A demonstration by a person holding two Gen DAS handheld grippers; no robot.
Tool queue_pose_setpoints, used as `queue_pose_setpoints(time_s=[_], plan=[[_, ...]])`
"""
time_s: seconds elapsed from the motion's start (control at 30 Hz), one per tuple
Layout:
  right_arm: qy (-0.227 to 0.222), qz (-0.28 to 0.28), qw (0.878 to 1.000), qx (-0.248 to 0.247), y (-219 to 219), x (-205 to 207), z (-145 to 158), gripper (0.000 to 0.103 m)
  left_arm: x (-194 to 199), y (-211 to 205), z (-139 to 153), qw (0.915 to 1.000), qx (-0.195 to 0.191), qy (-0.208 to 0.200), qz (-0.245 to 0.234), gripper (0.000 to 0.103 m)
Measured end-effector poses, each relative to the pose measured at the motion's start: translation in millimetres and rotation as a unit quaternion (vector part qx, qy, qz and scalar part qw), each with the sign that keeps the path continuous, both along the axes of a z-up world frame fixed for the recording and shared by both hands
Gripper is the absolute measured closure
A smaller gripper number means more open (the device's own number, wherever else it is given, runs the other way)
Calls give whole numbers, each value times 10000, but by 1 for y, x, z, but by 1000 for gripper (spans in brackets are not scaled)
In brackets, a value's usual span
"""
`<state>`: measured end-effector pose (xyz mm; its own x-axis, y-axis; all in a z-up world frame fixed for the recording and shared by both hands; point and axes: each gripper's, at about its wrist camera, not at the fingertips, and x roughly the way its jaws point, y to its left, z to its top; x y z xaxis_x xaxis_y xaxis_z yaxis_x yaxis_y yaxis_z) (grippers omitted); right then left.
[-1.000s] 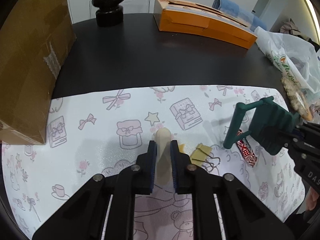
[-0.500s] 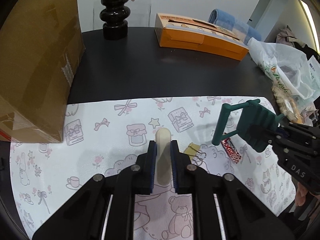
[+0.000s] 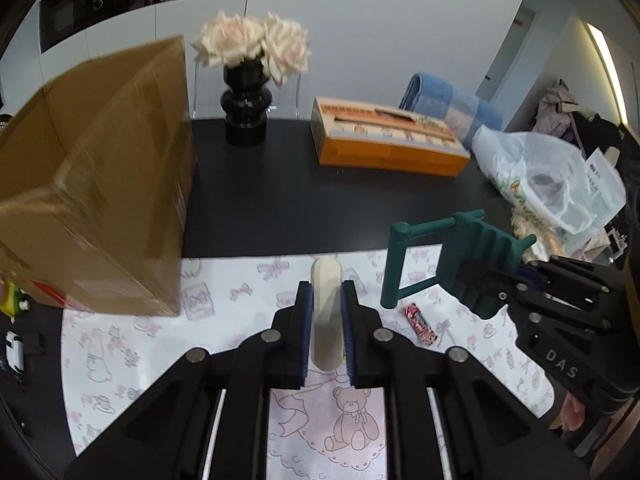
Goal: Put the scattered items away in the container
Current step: 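Lift and carry the stool toy with the right tool toward the box while the left tool carries the stick, then open the right tool to drop the stool toy into the box while the left tool drops the stick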
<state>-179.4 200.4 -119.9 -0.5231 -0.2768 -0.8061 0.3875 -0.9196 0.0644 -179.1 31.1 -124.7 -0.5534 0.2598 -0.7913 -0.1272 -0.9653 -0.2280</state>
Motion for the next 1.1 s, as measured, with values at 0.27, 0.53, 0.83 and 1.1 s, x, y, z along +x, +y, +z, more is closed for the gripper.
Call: queue_pose_setpoints(time_s=[0.27, 0.53, 0.83, 1.1], plan=[[389, 331, 9987, 0, -62, -18, 73, 92, -3, -54, 71, 9989, 103, 427, 173, 89], [565, 839, 9949, -10, -145, -39, 120, 92, -14, -135, 123, 9960, 29, 671, 594, 89], [370, 1170, 9924, -70, -230, -70, 130, 92, -29, -213, 142, 9933, 73, 613, 975, 89], [4, 1495, 9887, 66, -300, -96, 110, 92, -58, -259, 118, 9928, 34, 275, 1168, 89]])
